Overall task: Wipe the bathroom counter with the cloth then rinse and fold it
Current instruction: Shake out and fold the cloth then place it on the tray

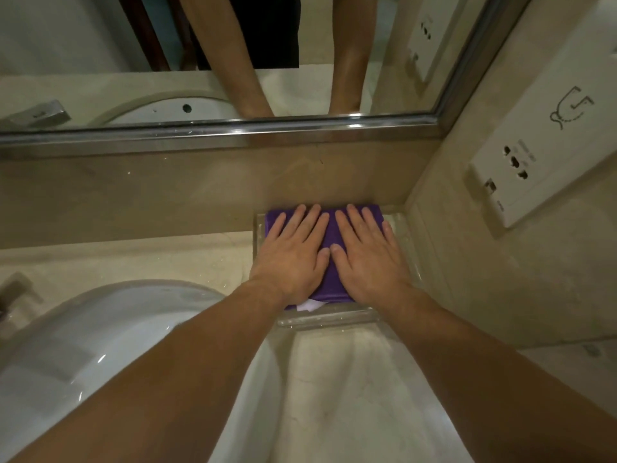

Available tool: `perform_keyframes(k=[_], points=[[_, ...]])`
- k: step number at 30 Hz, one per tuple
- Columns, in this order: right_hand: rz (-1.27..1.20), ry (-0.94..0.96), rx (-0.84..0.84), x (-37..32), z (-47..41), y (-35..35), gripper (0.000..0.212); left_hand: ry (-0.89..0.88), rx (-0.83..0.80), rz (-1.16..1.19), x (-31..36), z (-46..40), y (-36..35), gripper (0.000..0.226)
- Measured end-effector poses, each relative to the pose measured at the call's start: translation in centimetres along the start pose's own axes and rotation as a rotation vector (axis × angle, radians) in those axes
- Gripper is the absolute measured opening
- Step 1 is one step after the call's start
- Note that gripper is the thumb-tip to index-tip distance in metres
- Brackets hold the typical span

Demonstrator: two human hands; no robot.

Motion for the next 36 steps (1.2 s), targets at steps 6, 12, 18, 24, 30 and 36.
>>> perform_keyframes(k=[6, 12, 18, 24, 30, 36], points=[[-0.039, 0.002, 0.000, 0.2, 0.3, 0.2, 0.074, 0.078, 0.015, 0.005, -0.4, 0.4, -0.1, 0.072], [-0.101, -0.017, -0.035, 1.8, 2.0, -0.3, 0.074, 0.115, -0.035, 0.025, -1.6, 1.9, -0.5, 0.085], [-0.068, -0.037, -0.041, 1.8, 1.5, -0.6, 0.073, 0.122, -0.032, 0.055, -1.7, 1.6, -0.5, 0.084], [-0.108, -0.120, -0.038, 2.4, 2.1, -0.6, 0.083, 0.235, -0.021, 0.116, -1.6, 2.2, -0.4, 0.084], [-0.052, -0.126, -0.100, 2.3, 1.6, 0.1, 0.084, 0.269, -0.095, 0.062, -1.5, 2.0, 0.1, 0.082], [0.015, 0.068, 0.015, 0.6, 0.2, 2.1, 0.076, -0.040, 0.083, -0.063, 1.9, 0.5, 1.1, 0.070]])
Point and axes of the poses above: each hand's wrist, its own z-axis away from the middle knuckle, its own y-axis out of the back of the hand, x = y × z, the point moved 6 cm from there along -z, towards the middle knuckle, and after that the axes turned 9 degrees about z, right-handed, at the moved point
